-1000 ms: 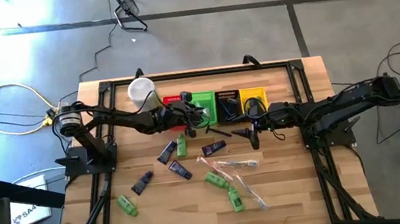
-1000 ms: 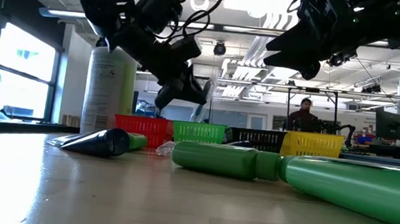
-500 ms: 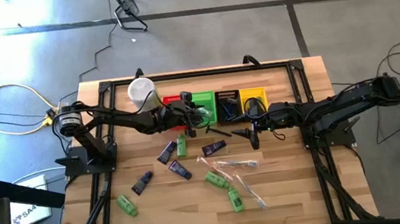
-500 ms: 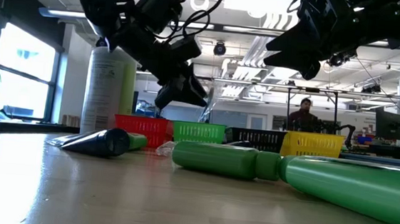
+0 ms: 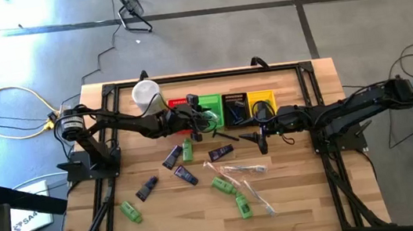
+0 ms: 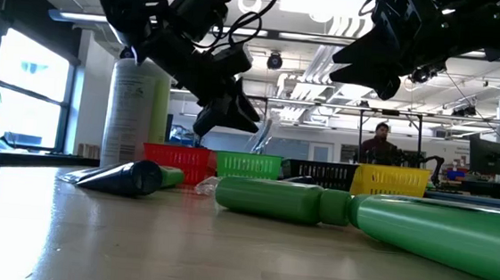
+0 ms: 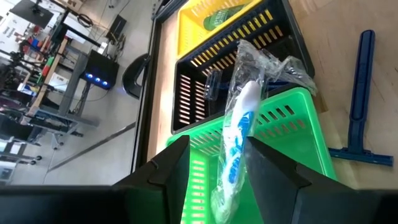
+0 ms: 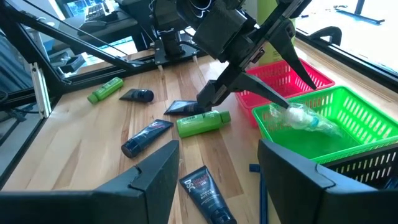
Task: Pick & Place Travel size toiletries
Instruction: Put the blue toothbrush into the green bin, then put the blue shave cream into the red bin
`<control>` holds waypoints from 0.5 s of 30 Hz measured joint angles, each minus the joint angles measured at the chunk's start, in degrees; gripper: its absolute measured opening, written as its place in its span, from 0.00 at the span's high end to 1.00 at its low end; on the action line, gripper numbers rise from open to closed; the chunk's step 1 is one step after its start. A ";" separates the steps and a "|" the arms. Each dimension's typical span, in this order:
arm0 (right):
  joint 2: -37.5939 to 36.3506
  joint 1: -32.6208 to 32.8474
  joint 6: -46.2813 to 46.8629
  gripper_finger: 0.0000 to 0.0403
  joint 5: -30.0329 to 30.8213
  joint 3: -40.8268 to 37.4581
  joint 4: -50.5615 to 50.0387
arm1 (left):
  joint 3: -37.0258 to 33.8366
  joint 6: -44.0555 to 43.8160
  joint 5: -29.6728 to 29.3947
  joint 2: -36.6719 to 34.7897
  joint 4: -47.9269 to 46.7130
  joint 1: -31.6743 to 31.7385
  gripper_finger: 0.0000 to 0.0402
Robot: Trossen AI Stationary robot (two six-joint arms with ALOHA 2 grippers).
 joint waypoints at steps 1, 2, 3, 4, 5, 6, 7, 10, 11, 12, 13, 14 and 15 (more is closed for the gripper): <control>0.00 0.01 0.00 0.48 0.01 0.00 0.00 | 0.00 -0.01 0.01 -0.01 -0.01 0.00 0.63; 0.00 0.01 0.00 0.48 0.00 0.00 0.00 | 0.00 -0.05 0.00 -0.02 -0.02 0.00 0.63; 0.00 0.01 0.00 0.48 0.01 0.00 0.01 | 0.00 -0.28 -0.01 -0.02 -0.04 0.00 0.63; 0.00 0.01 0.00 0.48 0.01 0.00 -0.01 | 0.00 -0.53 -0.02 -0.02 -0.07 0.00 0.63; 0.00 0.01 0.00 0.48 0.01 0.00 -0.01 | 0.00 -1.10 -0.02 -0.02 -0.10 0.00 0.63; 0.00 0.01 0.00 0.48 0.01 0.00 -0.01 | 0.00 -1.64 -0.02 -0.02 -0.13 0.00 0.63; 0.00 0.01 0.00 0.48 0.01 0.00 0.00 | 0.00 -2.23 -0.04 -0.02 -0.15 0.00 0.63; 0.00 0.00 0.00 0.48 0.01 0.00 -0.01 | 0.00 -3.15 -0.13 -0.02 -0.21 0.00 0.63; 0.00 0.01 -0.01 0.48 0.01 0.00 0.00 | 0.00 -3.20 -0.14 -0.02 -0.26 0.00 0.63; 0.00 0.01 0.00 0.48 0.01 0.00 -0.01 | 0.00 -3.22 -0.15 -0.02 -0.32 0.00 0.63; 0.00 0.01 -0.01 0.48 0.01 0.00 -0.01 | 0.00 -3.25 -0.14 -0.02 -0.35 0.00 0.63; 0.00 0.01 -0.02 0.48 0.01 0.00 -0.01 | 0.00 -3.25 -0.13 -0.02 -0.33 0.00 0.63; 0.00 0.01 0.00 0.48 0.01 0.00 -0.01 | 0.00 -3.26 -0.15 -0.02 -0.34 0.00 0.63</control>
